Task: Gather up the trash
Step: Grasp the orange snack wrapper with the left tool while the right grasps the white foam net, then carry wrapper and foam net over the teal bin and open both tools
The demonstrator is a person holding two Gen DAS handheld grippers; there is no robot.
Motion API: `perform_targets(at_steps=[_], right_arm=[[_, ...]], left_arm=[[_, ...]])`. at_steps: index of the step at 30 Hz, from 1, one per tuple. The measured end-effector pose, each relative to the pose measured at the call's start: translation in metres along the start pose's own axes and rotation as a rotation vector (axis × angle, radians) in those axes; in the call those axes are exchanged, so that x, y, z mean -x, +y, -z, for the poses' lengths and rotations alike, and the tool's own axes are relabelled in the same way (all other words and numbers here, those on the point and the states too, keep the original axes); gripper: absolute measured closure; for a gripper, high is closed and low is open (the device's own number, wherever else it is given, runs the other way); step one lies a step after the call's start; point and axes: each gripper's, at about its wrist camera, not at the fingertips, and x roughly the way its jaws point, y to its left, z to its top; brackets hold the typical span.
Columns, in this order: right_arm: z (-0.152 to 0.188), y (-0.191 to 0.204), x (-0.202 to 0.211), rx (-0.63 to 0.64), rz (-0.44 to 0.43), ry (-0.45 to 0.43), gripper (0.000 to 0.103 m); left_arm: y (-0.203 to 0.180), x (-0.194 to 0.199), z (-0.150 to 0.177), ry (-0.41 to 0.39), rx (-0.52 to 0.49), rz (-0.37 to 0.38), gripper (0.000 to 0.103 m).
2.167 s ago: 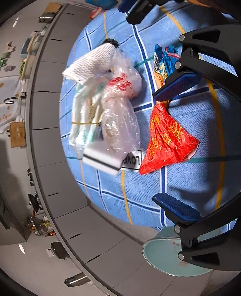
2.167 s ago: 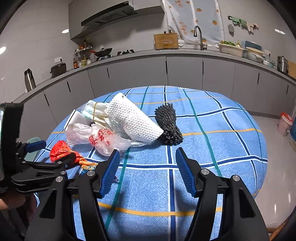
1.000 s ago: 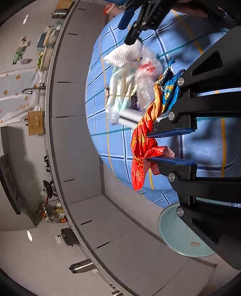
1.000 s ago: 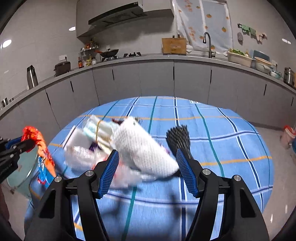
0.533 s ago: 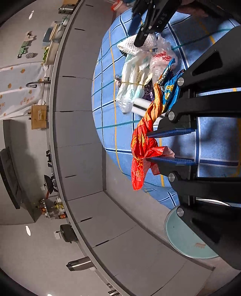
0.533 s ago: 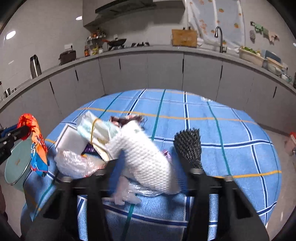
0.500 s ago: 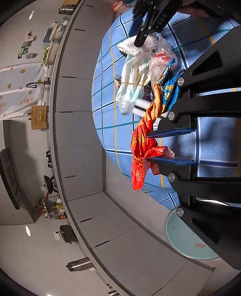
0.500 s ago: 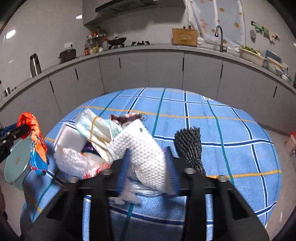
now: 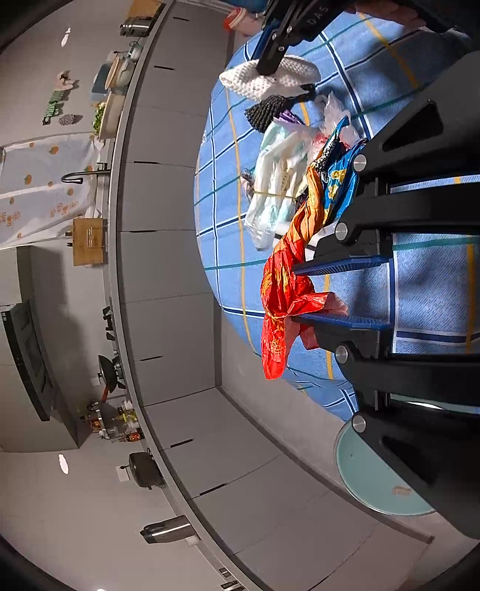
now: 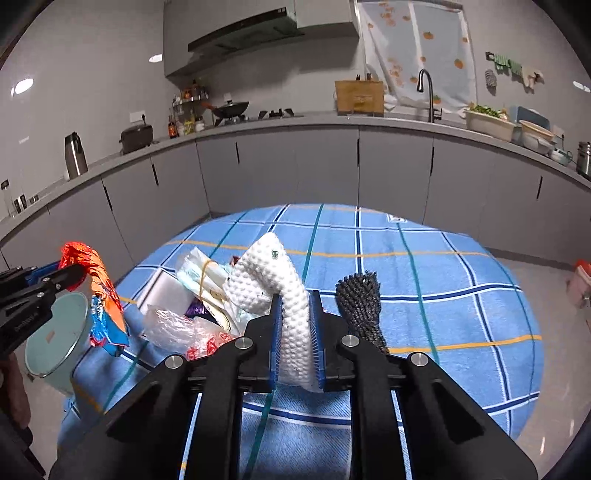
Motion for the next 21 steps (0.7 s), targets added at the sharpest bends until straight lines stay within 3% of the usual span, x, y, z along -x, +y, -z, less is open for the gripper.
perform_targets(at_steps=[8,21], right_arm=[[0.0,0.009,0.014,-0.006,-0.002,-0.027,0.088],[-0.008,0.056,0.013,0.051,-0.075,-0.037,0.088]], left_arm=[[0.009,0.013,0.002,-0.023,0.003,-0.041,0.082],[0.036,0.02,0.003,-0.032,0.043,-0.071,0.082]])
